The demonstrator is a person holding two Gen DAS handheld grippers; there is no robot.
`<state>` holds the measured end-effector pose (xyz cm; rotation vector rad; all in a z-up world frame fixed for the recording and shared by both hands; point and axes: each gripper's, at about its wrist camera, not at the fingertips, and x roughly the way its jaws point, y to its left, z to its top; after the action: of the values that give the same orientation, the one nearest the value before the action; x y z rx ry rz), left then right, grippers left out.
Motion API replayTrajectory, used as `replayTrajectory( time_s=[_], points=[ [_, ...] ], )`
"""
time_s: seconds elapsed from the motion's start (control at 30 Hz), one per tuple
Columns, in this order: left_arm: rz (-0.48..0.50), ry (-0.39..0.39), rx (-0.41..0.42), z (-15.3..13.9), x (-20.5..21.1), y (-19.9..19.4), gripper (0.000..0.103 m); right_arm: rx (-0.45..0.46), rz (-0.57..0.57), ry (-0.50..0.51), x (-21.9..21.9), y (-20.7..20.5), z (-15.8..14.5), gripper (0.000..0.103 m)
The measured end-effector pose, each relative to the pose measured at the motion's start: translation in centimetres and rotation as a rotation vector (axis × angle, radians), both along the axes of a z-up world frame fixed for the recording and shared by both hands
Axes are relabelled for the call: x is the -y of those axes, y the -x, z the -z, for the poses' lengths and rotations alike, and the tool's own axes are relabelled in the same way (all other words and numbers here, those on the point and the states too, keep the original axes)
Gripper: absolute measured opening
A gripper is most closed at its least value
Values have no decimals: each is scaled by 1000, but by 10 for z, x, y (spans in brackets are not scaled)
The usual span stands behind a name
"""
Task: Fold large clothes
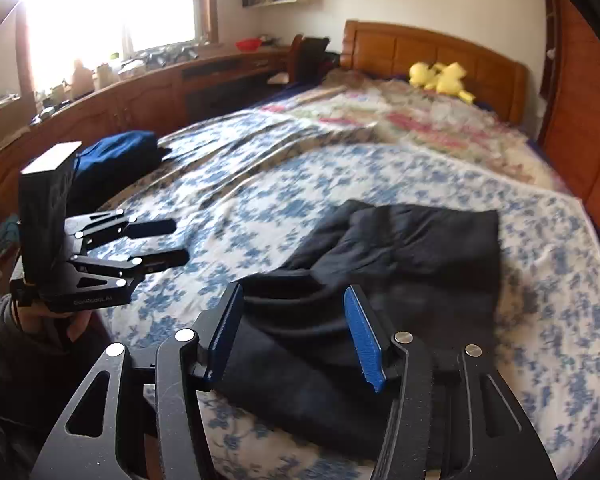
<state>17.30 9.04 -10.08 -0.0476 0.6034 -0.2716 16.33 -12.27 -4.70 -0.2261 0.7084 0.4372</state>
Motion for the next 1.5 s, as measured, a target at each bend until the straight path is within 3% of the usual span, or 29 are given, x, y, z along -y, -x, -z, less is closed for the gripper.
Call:
replayTrajectory(
  time_s=[0.33,0.53,0.8,1.1,1.3,1.5],
  points=[
    [30,7,20,-4,13,8,48,-5,172,47,65,-15,9,54],
    [38,3,20,-2,17,8,48,-171,160,41,74,-26,52,55],
    [56,-5,24,-3,28,10,48,-128,164,88,63,-19,68,56],
    [77,-39,35,-15,58,23,48,-86,133,56,68,-17,71,55],
    [85,-12,14,-26,74,22,48,-93,82,21,77,-22,62,55],
    [103,-37,-4,-30,96,9,48,-14,118,-30,100,-24,41,55]
  ],
)
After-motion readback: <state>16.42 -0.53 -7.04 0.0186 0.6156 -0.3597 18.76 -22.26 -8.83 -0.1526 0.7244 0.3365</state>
